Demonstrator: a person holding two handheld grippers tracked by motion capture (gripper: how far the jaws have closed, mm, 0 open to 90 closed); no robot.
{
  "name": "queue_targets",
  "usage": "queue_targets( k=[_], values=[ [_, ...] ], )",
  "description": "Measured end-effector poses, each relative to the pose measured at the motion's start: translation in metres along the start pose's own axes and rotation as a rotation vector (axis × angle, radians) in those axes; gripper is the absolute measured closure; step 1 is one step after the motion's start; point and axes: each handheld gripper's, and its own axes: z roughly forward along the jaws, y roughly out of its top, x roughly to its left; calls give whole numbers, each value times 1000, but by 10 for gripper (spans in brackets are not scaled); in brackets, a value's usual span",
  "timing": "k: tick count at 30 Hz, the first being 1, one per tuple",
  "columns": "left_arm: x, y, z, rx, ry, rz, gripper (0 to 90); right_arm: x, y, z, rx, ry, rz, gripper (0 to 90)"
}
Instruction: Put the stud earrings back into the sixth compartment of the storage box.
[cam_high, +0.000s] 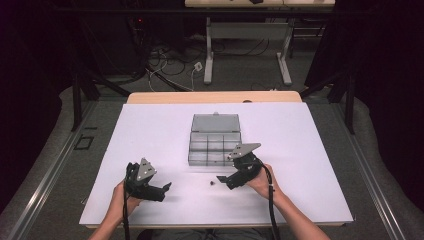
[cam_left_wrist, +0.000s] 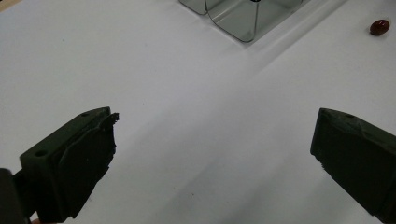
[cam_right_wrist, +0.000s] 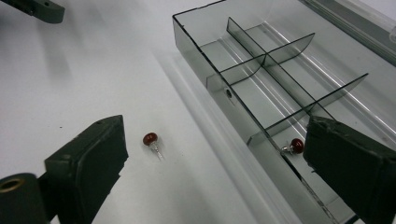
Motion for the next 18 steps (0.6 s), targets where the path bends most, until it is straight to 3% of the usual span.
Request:
queue_targets(
  k=[6, 18],
  values=[
    [0, 0, 0, -3, 0, 4, 0, 3, 0, 3, 6, 18, -15, 2],
    [0, 0, 0, 1, 3, 2, 0, 11, 1, 9, 27, 56, -47, 14]
  ],
)
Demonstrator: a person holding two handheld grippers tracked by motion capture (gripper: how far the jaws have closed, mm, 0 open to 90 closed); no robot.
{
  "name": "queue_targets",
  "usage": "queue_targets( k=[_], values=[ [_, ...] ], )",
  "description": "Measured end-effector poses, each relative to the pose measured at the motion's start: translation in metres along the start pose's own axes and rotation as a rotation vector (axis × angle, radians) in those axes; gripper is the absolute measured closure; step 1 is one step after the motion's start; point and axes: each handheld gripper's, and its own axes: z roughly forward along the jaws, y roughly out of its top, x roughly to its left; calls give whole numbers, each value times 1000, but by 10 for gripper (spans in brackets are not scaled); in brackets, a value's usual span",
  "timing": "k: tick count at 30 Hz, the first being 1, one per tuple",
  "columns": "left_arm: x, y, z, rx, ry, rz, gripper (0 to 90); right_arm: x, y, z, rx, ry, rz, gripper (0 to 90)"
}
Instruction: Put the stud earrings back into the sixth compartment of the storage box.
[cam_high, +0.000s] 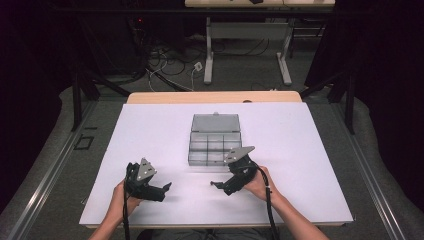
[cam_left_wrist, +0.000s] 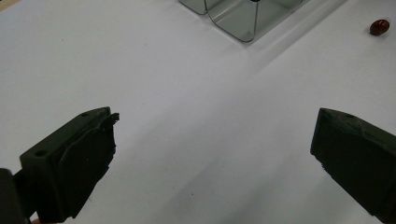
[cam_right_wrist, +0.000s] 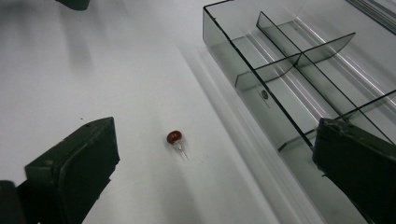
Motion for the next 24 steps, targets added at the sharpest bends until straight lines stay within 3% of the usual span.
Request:
queue_targets(
  k=[4, 7, 10, 16, 24],
  values=[
    [-1, -1, 2, -17, 6, -6, 1, 0, -1, 1, -19, 7, -4, 174],
    [-1, -1, 1, -14, 7, -7, 0, 1, -1, 4, -12, 11, 1, 234],
    [-1, -1, 2, -16, 2, -6, 0, 2, -1, 7, -1, 39, -10, 294],
    [-1, -1, 2, -15, -1, -8, 0, 7, -1, 17, 48, 63, -24, 528],
    [-1, -1, 2, -9, -5, -8, 0, 11, 1, 23, 44, 111, -30, 697]
  ],
)
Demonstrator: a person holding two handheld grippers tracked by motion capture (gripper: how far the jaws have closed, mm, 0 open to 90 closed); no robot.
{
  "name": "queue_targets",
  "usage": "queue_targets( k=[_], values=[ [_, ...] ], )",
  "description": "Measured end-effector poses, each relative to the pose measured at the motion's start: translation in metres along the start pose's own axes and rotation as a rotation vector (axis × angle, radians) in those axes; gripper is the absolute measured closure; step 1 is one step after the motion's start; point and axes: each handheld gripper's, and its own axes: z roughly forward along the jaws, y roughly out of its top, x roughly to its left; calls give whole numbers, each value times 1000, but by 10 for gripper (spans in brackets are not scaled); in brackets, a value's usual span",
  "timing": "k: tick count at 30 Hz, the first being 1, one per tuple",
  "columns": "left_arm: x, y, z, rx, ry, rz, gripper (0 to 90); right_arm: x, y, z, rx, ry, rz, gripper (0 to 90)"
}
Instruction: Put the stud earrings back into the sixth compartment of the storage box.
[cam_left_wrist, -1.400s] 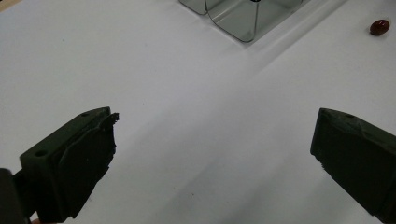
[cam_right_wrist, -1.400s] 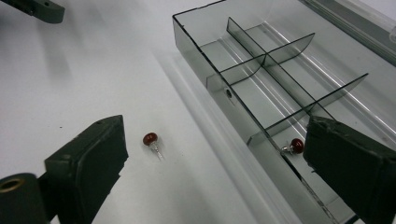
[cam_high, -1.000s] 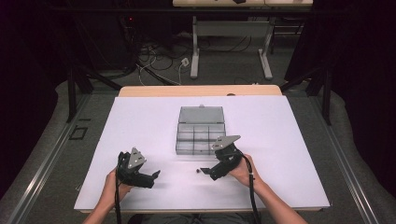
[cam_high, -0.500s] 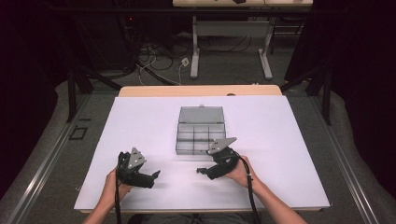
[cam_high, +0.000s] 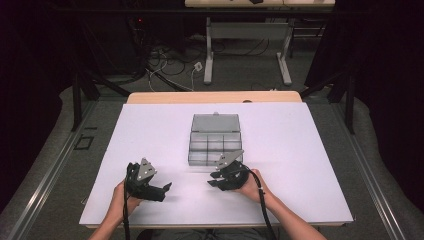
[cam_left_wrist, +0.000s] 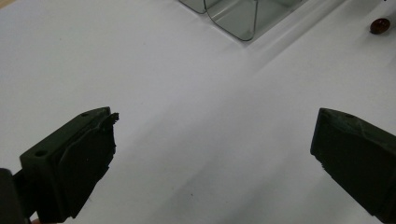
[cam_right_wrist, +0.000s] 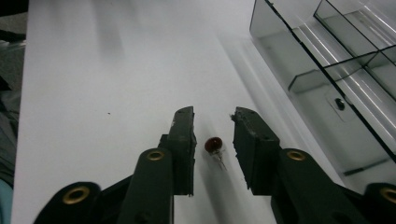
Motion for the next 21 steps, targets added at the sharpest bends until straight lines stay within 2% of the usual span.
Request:
queue_targets(
  k=[9, 11, 21],
  values=[
    [0, 0, 0, 8, 0, 2, 0, 1, 0, 10, 42, -2, 3, 742],
    [0, 0, 0, 4, 2, 2, 0, 1, -1, 10, 48, -7, 18, 748],
    [0, 0, 0, 5, 3, 2, 0, -1, -3, 15, 71, -12, 36, 786]
  ],
)
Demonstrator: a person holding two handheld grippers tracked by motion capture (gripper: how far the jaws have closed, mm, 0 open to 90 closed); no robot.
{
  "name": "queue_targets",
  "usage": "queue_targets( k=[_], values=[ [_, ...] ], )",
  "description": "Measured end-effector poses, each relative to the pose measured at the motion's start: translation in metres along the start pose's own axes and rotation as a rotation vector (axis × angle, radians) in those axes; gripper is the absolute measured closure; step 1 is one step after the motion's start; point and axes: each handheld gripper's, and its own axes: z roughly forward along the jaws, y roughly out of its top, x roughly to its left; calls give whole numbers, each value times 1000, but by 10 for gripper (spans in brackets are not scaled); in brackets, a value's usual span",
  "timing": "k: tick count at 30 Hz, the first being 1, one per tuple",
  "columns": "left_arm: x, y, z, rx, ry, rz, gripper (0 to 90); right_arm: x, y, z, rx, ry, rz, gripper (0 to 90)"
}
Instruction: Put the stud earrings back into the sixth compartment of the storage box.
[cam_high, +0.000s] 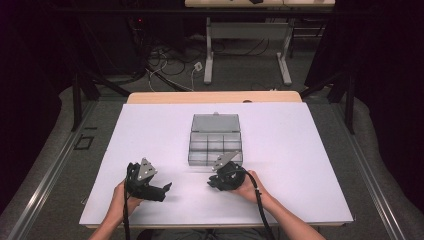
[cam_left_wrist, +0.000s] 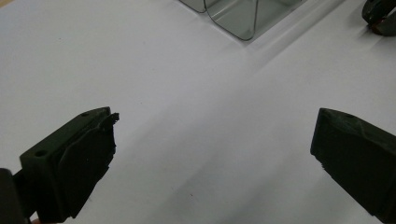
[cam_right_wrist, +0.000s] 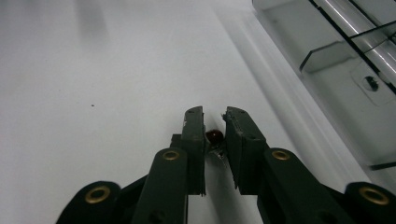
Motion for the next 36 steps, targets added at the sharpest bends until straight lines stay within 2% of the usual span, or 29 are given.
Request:
queue_targets(
  k=[4, 9, 16, 17, 36],
  values=[
    [0, 0, 0, 0, 0, 0, 0, 1, 0, 0, -3, -10, 2, 796],
    [0, 0, 0, -9, 2, -4, 0, 3, 0, -1, -14, -32, -20, 797],
    [0, 0, -1, -9, 2, 0, 1, 1, 0, -8, -37, -52, -11, 797],
    [0, 0, -1, -9, 2, 0, 1, 2, 0, -9, -37, -57, 3, 797],
    [0, 0, -1, -8, 2, 1, 0, -4, -2, -26, -89, -114, 19, 797]
  ],
)
